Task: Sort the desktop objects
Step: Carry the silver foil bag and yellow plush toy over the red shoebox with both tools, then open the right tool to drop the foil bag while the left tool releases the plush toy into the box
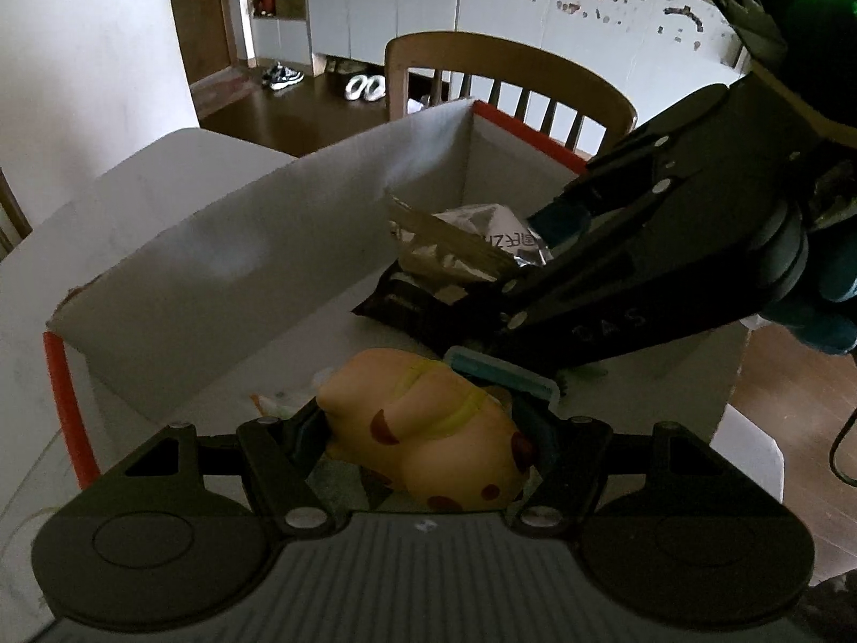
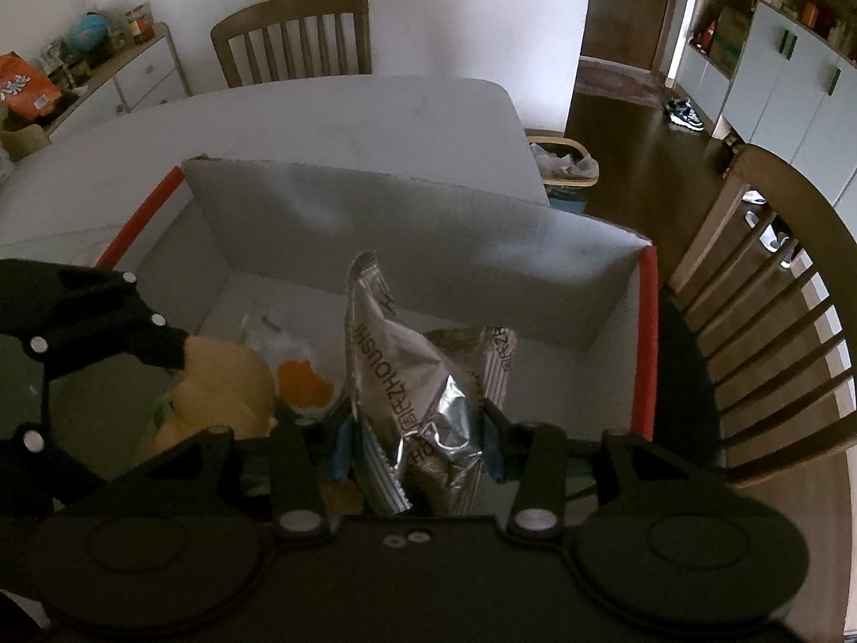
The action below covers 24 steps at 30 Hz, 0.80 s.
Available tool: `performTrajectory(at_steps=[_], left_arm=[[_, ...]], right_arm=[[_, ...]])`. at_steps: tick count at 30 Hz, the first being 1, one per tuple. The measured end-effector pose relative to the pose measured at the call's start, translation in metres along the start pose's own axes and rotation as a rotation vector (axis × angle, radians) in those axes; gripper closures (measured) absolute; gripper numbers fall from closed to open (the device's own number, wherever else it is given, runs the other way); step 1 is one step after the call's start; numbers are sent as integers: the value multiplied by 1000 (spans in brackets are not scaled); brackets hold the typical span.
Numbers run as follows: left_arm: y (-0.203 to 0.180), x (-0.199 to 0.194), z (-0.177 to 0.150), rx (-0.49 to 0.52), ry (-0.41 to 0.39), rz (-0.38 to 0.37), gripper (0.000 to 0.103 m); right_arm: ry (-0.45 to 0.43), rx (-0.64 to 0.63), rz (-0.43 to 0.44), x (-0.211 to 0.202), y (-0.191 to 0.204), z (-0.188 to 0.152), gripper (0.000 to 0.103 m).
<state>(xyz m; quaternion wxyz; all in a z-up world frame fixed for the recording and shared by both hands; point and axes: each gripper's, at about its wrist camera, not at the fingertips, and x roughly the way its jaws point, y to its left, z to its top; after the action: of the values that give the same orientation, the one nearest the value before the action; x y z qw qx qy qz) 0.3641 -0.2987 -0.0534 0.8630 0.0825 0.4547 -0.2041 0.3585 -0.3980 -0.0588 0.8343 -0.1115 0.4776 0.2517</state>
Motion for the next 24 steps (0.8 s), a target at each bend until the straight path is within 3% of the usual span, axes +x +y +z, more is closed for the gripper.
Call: performTrajectory(at_steps=[18, 24], left_arm=[[3, 23, 7, 0, 173, -20, 30], [3, 22, 5, 3, 184, -24, 29]], right_arm=[[44, 21, 20, 23, -3, 2, 58], [52, 22, 18, 22, -1, 3, 56]])
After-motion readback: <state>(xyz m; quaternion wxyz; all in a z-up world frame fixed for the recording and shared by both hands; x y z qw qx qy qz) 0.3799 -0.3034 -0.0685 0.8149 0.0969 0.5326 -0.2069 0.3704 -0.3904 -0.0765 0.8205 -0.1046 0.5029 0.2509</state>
